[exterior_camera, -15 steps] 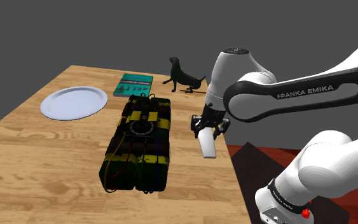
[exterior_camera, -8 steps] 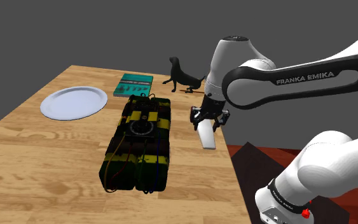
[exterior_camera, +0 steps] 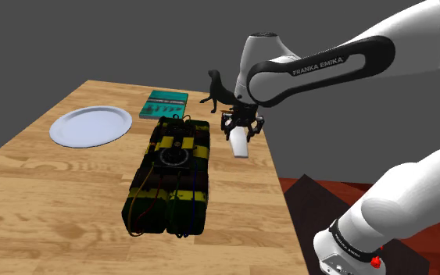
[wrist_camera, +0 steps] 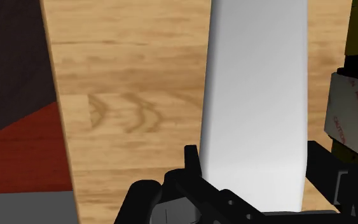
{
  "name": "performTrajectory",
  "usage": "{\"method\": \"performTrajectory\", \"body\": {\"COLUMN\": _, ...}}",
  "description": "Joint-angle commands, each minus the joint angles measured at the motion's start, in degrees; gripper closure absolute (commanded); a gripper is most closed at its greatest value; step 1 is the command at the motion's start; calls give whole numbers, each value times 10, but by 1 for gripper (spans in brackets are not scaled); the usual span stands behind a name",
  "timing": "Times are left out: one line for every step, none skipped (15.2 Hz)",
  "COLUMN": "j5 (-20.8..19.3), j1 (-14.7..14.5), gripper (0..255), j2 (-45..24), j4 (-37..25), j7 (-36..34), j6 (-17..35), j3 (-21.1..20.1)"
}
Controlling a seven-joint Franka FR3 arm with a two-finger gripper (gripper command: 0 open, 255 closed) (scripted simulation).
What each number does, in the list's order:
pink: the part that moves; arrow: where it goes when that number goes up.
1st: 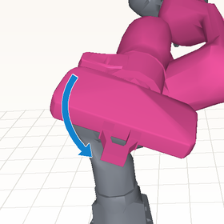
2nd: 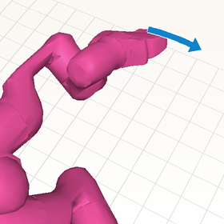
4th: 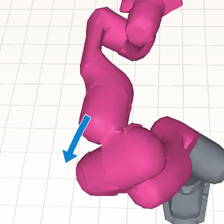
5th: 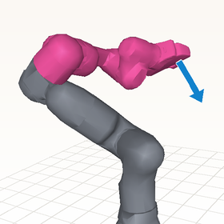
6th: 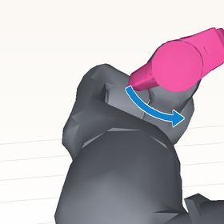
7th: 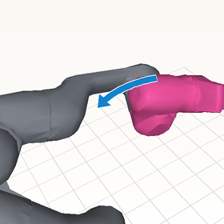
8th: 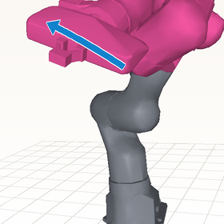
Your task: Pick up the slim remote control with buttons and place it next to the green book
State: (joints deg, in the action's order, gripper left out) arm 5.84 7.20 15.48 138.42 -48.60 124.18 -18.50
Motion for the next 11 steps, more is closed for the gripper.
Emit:
{"method": "performTrajectory", "body": {"j5": -17, "j1": 12, "gripper": 255, "j2": -42, "j4": -40, "j7": 5, "j6": 0, "j3": 5}}
{"method": "performTrajectory", "body": {"j5": -25, "j1": 17, "gripper": 255, "j2": -62, "j4": -62, "j7": 6, "j6": -1, "j3": 7}}
{"method": "performTrajectory", "body": {"j5": -33, "j1": 22, "gripper": 255, "j2": -83, "j4": -83, "j7": 7, "j6": -3, "j3": 9}}
{"method": "performTrajectory", "body": {"j5": -40, "j1": 26, "gripper": 255, "j2": -103, "j4": -105, "j7": 8, "j6": -6, "j3": 11}}
{"method": "performTrajectory", "body": {"j5": -48, "j1": 29, "gripper": 255, "j2": -124, "j4": -128, "j7": 9, "j6": -9, "j3": 13}}
{"method": "performTrajectory", "body": {"j5": -55, "j1": 32, "gripper": 255, "j2": -144, "j4": -152, "j7": 10, "j6": -13, "j3": 15}}
{"method": "performTrajectory", "body": {"j5": -62, "j1": 35, "gripper": 255, "j2": -165, "j4": -176, "j7": 11, "j6": -17, "j3": 17}}
{"method": "performTrajectory", "body": {"j5": -69, "j1": 37, "gripper": 255, "j2": -185, "j4": -200, "j7": 13, "j6": -22, "j3": 20}}
{"method": "performTrajectory", "body": {"j5": -75, "j1": 38, "gripper": 255, "j2": -206, "j4": -226, "j7": 14, "j6": -28, "j3": 22}}
{"method": "performTrajectory", "body": {"j5": -82, "j1": 39, "gripper": 255, "j2": -227, "j4": -252, "j7": 15, "j6": -35, "j3": 24}}
{"method": "performTrajectory", "body": {"j5": -87, "j1": 40, "gripper": 255, "j2": -248, "j4": -279, "j7": 16, "j6": -42, "j3": 27}}
